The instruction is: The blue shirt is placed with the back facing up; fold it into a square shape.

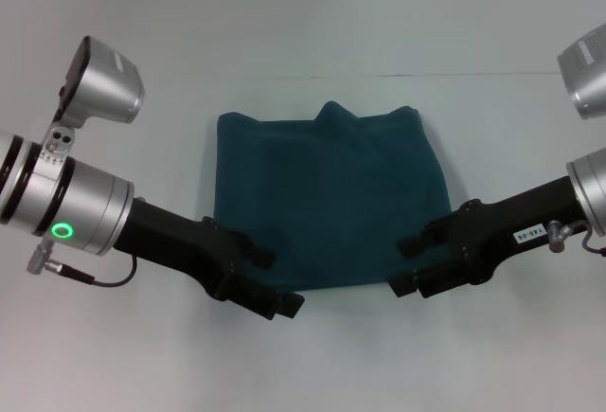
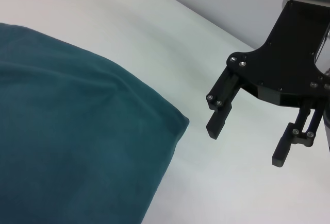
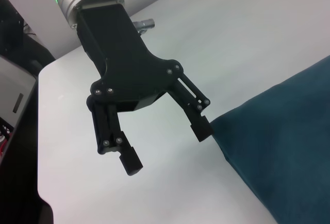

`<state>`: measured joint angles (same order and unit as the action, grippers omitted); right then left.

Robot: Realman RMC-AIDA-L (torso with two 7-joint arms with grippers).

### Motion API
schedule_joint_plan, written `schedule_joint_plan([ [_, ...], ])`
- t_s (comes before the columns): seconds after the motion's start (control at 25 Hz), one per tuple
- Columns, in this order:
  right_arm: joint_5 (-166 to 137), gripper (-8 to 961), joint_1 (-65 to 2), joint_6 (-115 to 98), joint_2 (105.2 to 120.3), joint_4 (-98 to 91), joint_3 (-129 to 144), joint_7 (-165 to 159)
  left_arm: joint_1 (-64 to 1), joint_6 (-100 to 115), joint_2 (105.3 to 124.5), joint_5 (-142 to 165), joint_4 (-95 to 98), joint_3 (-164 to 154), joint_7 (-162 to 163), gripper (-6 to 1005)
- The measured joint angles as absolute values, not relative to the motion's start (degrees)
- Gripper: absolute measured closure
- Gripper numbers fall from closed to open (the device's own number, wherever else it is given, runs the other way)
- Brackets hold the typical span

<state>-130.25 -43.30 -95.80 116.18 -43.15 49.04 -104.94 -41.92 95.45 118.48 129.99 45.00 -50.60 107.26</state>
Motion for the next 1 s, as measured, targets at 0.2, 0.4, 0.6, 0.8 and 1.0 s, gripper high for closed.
schedule_joint_plan([
  [0.2, -129.00, 239, -43.23, -95.51, 116.15, -43.15, 48.79, -104.74, -41.84, 94.93, 118.47, 129.99, 45.00, -50.73, 107.30, 49],
  [0.4, -127.44, 239, -43.17, -95.70, 116.02, -43.15, 48.83, -104.58, -41.70, 94.59, 118.47, 129.99, 45.00, -50.86, 107.58, 49],
  [0.6, -127.42, 239, -43.15, -95.90, 116.14, -43.15, 49.17, -104.84, -41.75, 94.35, 118.37, 129.99, 45.00, -50.67, 107.67, 49],
  [0.8, -127.39, 239, -43.15, -96.17, 116.12, -43.15, 48.89, -104.94, -41.75, 94.32, 118.37, 129.99, 45.00, -50.82, 107.73, 49],
  [1.0, -127.35, 238, -43.15, -96.37, 116.10, -43.15, 48.86, -104.95, -41.69, 94.30, 118.39, 129.99, 45.00, -50.68, 107.76, 49],
])
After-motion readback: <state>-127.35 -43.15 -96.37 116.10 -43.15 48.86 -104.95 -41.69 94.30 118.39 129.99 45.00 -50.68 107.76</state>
